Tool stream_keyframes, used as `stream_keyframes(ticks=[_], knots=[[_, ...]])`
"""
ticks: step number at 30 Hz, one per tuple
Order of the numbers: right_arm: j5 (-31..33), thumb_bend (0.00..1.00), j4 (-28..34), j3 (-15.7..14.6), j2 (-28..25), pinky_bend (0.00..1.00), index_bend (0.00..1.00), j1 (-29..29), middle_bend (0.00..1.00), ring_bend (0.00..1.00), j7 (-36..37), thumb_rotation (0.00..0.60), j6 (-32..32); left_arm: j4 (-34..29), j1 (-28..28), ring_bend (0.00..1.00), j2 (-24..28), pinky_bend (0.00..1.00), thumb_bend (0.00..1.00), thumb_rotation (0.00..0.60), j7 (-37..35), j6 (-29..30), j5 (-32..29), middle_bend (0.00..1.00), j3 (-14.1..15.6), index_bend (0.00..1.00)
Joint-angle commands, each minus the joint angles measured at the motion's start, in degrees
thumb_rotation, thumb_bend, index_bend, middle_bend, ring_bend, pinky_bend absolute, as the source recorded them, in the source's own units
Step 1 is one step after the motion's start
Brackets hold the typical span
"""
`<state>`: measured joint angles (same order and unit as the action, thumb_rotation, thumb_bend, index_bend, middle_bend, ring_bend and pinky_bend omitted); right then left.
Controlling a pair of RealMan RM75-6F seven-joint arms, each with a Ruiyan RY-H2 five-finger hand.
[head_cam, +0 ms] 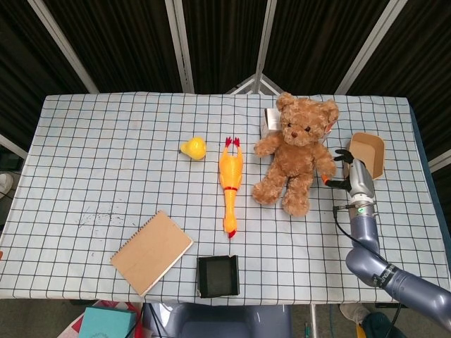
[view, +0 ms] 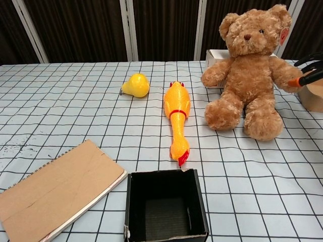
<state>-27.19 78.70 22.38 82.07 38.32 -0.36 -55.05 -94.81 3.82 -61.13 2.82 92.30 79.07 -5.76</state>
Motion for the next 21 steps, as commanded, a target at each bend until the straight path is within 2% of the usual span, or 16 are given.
stream_keyframes(ticks=[1, 9, 21], knots=[[1.02, 0.28, 0.47, 0.39, 0.42, 0.0, 0.23, 0.54, 0.3, 0.19, -1.53, 0.6, -0.88, 0.02, 0.05, 0.0, 0.12, 0.13, 0.27, 0.6, -0.3, 0.07, 0.05, 0.0, 0.01, 0.21], [2.82, 0.29, 0.75, 1.34, 1.53, 0.0, 0.23, 1.63, 0.3, 0.19, -4.63, 0.6, -2.89, 0.19, 0.2, 0.0, 0.48, 0.13, 0.27, 0.6, -1.38, 0.16, 0.03, 0.0, -0.01, 0.21], [5.53, 0.29, -5.82, 2.45, 5.63, 0.0, 0.29, 3.46, 0.38, 0.22, -9.67, 0.6, -5.55, 0.25, 0.11, 0.0, 0.72, 0.13, 0.27, 0.6, -1.88, -0.14, -0.22, 0.0, -0.05, 0.21]])
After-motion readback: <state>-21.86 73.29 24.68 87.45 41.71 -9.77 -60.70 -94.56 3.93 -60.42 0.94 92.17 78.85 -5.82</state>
